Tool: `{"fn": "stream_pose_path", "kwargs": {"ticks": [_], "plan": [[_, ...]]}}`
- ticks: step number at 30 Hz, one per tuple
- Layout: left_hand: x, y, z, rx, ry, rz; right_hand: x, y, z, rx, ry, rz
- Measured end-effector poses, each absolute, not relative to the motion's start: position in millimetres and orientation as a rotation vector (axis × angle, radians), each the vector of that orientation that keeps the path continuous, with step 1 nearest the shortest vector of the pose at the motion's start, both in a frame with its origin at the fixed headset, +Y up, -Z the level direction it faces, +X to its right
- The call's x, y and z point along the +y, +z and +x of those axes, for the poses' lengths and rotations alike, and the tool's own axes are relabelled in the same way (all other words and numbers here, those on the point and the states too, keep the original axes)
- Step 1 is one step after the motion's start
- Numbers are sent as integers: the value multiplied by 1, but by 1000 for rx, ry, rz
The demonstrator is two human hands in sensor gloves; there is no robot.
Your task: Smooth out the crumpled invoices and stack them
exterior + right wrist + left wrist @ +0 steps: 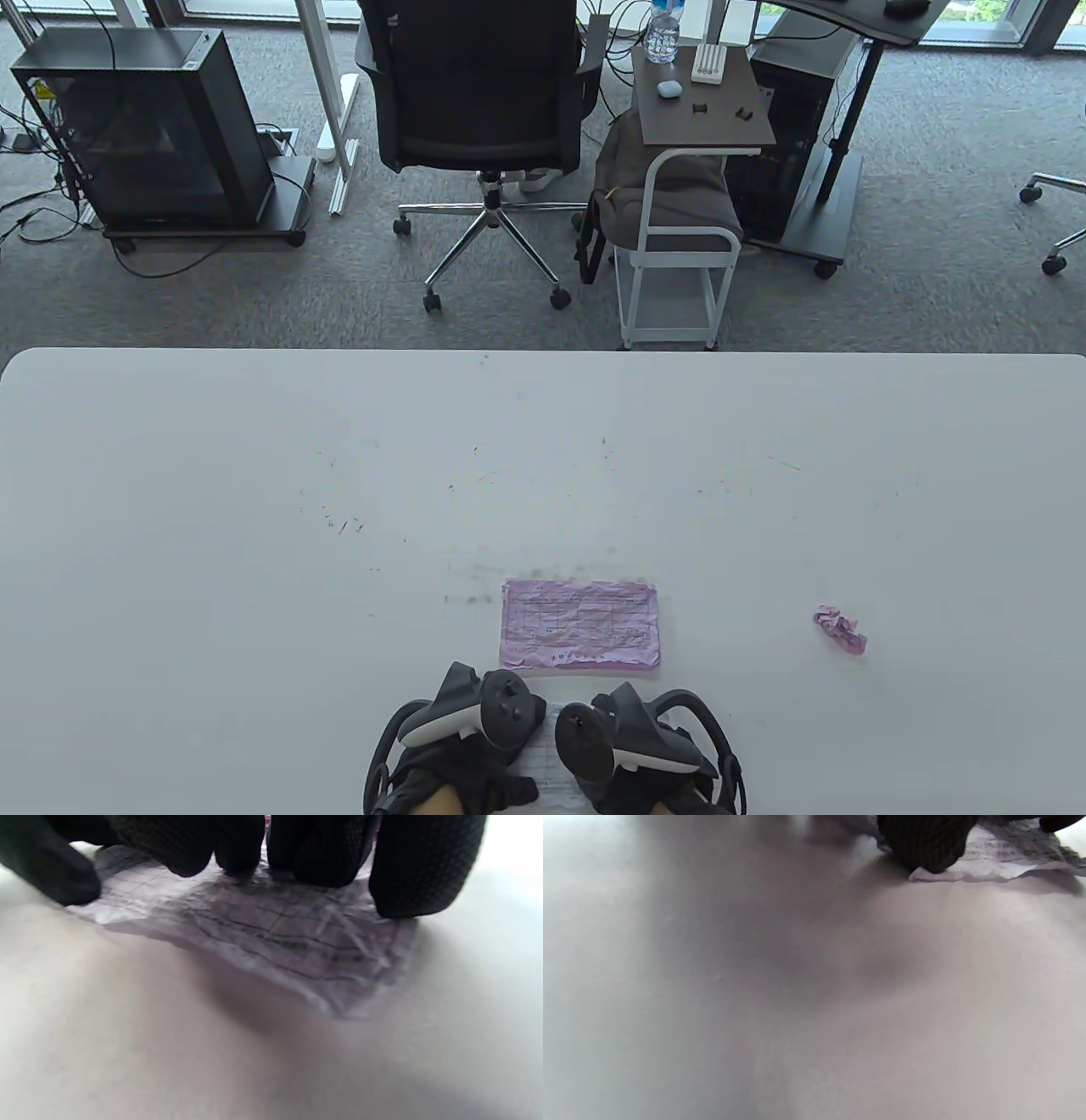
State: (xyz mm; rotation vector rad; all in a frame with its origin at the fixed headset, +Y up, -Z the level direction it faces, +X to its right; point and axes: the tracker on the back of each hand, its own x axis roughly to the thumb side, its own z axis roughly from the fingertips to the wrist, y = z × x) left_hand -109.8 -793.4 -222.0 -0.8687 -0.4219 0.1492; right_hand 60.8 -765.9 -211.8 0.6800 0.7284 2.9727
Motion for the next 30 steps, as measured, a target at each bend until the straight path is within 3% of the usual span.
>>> {"fn": "stream_pose_path", "kwargs": {"ticks": [7,12,14,20,30], "plan": [[-793,-222,-109,-420,152,-866,-759,-219,95,852,2921,404],[-794,-222,-109,-418,157,-872,-750,-223,122,652,2929,177],[-794,-222,-109,-420,157,-871,-756,-224,128,676,2885,108],[-794,-222,-110,-421,158,-870,-773,-229,133,595,2848,100],[-794,-222,-110,-424,162,-866,-775,-230,136,427,2846,88]]}}
